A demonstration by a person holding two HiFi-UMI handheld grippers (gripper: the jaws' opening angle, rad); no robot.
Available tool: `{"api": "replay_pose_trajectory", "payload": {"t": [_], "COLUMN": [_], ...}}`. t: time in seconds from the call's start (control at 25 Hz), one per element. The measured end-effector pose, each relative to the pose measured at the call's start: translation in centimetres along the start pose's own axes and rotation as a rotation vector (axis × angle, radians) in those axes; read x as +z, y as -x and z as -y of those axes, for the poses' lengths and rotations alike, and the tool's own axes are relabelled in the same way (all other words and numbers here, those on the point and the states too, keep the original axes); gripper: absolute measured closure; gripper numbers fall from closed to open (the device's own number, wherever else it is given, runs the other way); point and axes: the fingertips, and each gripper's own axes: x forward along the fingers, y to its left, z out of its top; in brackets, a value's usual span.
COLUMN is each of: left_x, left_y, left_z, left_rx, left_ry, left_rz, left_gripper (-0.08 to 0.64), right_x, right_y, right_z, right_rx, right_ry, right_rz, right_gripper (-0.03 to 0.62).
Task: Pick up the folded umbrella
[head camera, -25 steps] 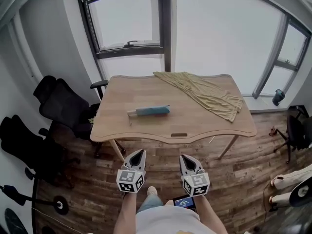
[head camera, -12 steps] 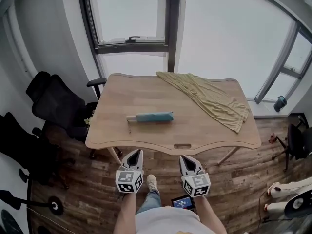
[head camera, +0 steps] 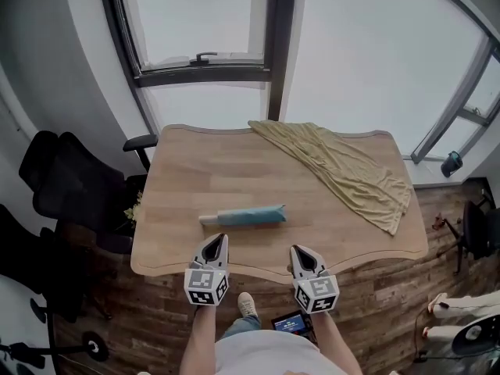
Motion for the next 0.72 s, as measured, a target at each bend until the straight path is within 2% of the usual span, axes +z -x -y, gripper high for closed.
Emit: {"api": "replay_pose_trajectory", "payload": {"t": [0.32,0.72], "left_x": [0.2,0.6], "left_y": [-6.7,-10.6], "left_z": [-3.4,-3.4], "left_rx": [-0.053,-0.137], "left_ry": [-0.005,-0.022], "left_rz": [-0.031,-0.029], "left_gripper": [0.54,0.54], "right_x": [3.0,2.2], "right_y": [-4.5,-7.8], "right_z": [2.5,3.9], "right_rx": [-0.072,-0.103], "right_ry": [-0.059,-0.065], "right_rz": [0.05,0.019], "right_gripper": [0.583,0.583]}}
